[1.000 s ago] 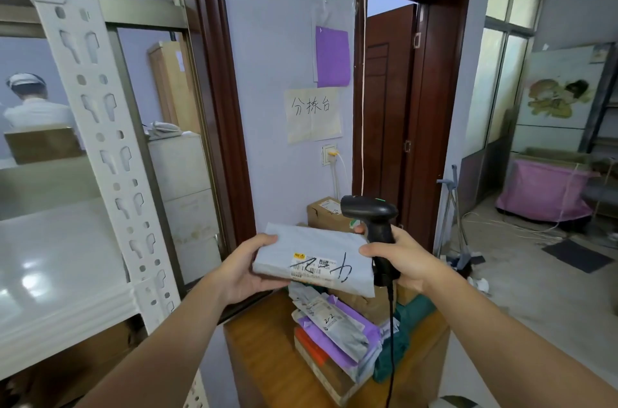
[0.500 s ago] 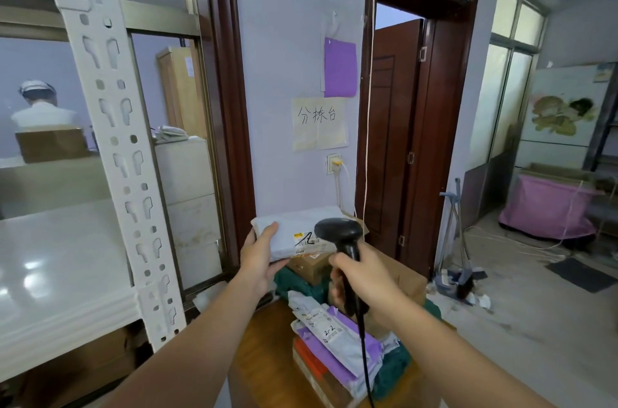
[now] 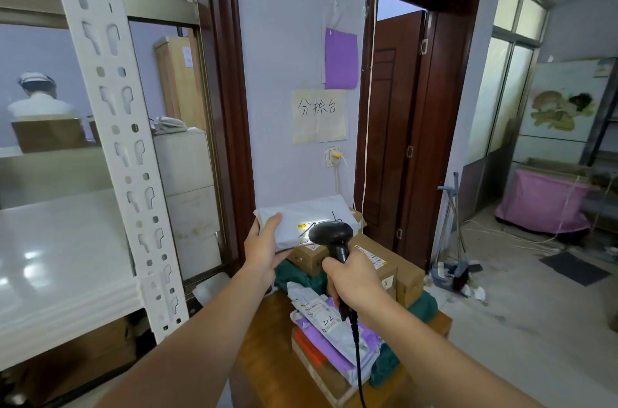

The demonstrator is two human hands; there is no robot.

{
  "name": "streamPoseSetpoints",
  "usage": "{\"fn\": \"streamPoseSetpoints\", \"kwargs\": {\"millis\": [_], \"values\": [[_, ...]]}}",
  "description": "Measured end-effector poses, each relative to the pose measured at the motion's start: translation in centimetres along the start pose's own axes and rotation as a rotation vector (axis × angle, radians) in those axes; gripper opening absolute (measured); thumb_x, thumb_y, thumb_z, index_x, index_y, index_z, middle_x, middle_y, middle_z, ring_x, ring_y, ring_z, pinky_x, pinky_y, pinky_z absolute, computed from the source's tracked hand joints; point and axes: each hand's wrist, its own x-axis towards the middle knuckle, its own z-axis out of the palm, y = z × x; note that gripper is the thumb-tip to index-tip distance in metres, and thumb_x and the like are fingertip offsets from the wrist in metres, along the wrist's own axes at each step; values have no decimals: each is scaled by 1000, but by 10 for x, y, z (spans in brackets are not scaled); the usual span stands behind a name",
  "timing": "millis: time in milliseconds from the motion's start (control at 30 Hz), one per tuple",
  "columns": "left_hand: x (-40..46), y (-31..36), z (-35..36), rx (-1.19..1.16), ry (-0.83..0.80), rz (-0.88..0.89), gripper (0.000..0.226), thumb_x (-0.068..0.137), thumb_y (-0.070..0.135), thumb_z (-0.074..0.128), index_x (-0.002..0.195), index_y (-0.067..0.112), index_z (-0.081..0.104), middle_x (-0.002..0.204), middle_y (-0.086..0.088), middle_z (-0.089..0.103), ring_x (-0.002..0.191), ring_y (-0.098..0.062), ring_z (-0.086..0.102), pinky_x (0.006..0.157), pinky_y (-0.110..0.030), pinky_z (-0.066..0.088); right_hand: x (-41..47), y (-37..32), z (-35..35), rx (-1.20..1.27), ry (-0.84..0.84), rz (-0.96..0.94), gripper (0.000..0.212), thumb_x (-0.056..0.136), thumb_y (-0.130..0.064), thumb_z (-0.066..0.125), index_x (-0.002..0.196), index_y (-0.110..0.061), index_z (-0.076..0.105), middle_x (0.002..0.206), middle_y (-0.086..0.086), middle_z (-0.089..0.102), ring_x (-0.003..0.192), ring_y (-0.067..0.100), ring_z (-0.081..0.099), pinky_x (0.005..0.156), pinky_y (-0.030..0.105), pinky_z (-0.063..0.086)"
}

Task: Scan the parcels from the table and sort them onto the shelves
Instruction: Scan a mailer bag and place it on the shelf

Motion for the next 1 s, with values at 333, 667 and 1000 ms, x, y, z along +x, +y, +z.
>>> {"fn": "streamPoseSetpoints", "kwargs": {"millis": [333, 667, 1000], "values": [[7, -5, -6, -7, -19, -9, 46, 96, 27, 72, 140, 26, 58, 120, -8, 72, 106, -27, 72, 83, -45, 64, 1, 6, 3, 75, 11, 12, 17, 83, -22, 54, 95, -10, 54, 58, 11, 55, 44, 20, 51, 57, 37, 50], [10, -9, -16, 6, -15, -1, 54, 95, 27, 73, 145, 27, 54, 123, -8, 69, 108, -27, 69, 91, -48, 62, -12, 3, 11, 81, 19, 18, 8, 87, -15, 53, 84, -7, 54, 61, 13, 51, 44, 18, 50, 52, 32, 49], [10, -11, -29, 9, -5, -19, 60, 93, 29, 76, 148, 31, 52, 126, -5, 68, 110, -27, 70, 88, -47, 63, -21, 3, 18, 141, -6, 111, 14, 88, -13, 54, 75, -7, 55, 56, 8, 53, 46, 20, 50, 52, 31, 47]]}}
